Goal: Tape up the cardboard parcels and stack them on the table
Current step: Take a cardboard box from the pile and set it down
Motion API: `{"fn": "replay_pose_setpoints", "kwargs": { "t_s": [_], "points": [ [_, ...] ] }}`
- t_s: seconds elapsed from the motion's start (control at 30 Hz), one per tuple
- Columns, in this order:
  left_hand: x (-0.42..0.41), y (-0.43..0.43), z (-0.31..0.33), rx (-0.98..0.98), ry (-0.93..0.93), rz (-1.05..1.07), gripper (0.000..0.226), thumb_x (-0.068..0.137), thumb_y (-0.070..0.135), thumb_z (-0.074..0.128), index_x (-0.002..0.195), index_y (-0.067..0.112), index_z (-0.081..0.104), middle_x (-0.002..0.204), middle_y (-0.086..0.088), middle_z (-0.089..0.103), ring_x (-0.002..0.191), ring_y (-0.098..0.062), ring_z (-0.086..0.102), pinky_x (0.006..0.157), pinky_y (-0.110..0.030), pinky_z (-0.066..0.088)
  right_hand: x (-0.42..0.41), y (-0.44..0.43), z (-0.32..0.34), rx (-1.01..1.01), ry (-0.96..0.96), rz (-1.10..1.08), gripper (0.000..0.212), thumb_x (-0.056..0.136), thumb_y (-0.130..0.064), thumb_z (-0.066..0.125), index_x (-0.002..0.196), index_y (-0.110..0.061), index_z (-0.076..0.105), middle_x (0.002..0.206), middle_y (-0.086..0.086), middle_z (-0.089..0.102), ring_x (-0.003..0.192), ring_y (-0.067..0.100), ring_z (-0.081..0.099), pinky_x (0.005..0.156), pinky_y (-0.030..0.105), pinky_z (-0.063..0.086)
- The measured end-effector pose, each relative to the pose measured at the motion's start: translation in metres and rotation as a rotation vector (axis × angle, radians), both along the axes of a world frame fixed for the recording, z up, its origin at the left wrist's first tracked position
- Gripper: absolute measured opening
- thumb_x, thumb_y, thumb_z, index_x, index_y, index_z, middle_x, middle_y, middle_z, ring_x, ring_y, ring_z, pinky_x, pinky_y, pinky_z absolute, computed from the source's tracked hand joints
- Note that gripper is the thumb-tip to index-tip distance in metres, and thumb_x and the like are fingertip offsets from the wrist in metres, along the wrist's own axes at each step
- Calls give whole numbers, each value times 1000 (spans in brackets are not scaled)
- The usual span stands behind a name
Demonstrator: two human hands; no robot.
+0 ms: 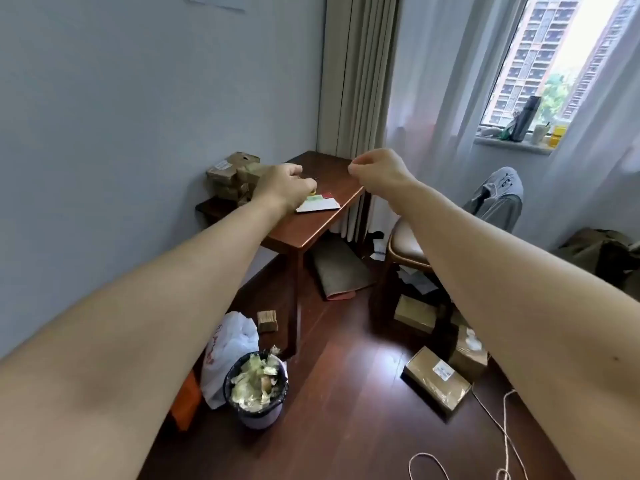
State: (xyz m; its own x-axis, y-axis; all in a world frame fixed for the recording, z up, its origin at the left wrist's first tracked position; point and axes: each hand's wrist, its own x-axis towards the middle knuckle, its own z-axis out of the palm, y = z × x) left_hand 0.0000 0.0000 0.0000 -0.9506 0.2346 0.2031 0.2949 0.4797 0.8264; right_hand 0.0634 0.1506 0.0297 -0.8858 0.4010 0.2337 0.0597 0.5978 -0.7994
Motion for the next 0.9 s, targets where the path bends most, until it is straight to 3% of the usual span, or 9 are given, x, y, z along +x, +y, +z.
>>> {"fn": "replay_pose_setpoints", "kwargs": {
  "t_s": [0.07, 0.17, 0.27, 0.53, 0.7, 0.83, 0.9],
  "points": [
    [-7, 4, -6, -123, 33, 11, 48, 86, 26, 60, 133, 16, 55, 131, -4, 58, 117, -18, 54, 91, -24, 41, -13, 5, -6, 57, -22, 3, 20, 92, -14, 55, 106, -7, 68, 79, -7, 57, 67, 3, 51, 59, 13, 40],
    [-29, 16, -25, -229, 17, 31, 50, 85, 26, 60, 134, 16, 53, 134, -4, 56, 121, -20, 52, 97, -29, 42, -43, 20, -24, 75, -66, 47, 23, 92, -12, 56, 110, -7, 68, 98, -1, 61, 83, 7, 51, 73, 20, 41],
    [-57, 36, -41, -264, -1, 62, 52, 86, 26, 61, 135, 15, 52, 136, -5, 55, 123, -21, 51, 97, -29, 41, -75, 41, -42, 114, -100, 75, 23, 91, -12, 57, 110, -9, 69, 106, 1, 63, 94, 12, 53, 76, 24, 43],
    [-132, 127, -80, -309, -133, 136, 50, 85, 27, 61, 133, 14, 55, 135, -5, 55, 122, -23, 51, 101, -32, 42, -160, 138, -82, 139, -224, 177, 22, 90, -15, 58, 107, -8, 70, 100, 4, 67, 89, 16, 60, 79, 30, 52],
    [-177, 190, -95, -318, -208, 184, 49, 85, 27, 61, 132, 13, 55, 134, -6, 55, 123, -23, 51, 102, -31, 40, -214, 204, -91, 134, -268, 225, 22, 92, -17, 58, 110, -10, 68, 81, -5, 58, 70, 9, 54, 56, 19, 45],
    [-212, 228, -105, -323, -252, 194, 46, 85, 26, 61, 130, 14, 57, 134, -5, 55, 122, -23, 50, 100, -29, 39, -253, 243, -98, 112, -284, 240, 22, 91, -15, 59, 109, -9, 69, 95, 1, 64, 81, 11, 57, 72, 24, 51],
    [-231, 241, -108, -333, -258, 206, 45, 86, 26, 61, 129, 14, 58, 135, -5, 54, 123, -23, 50, 99, -29, 39, -274, 260, -103, 110, -294, 246, 21, 91, -15, 58, 107, -8, 70, 90, 0, 63, 74, 10, 55, 63, 21, 49]
  ]
}}
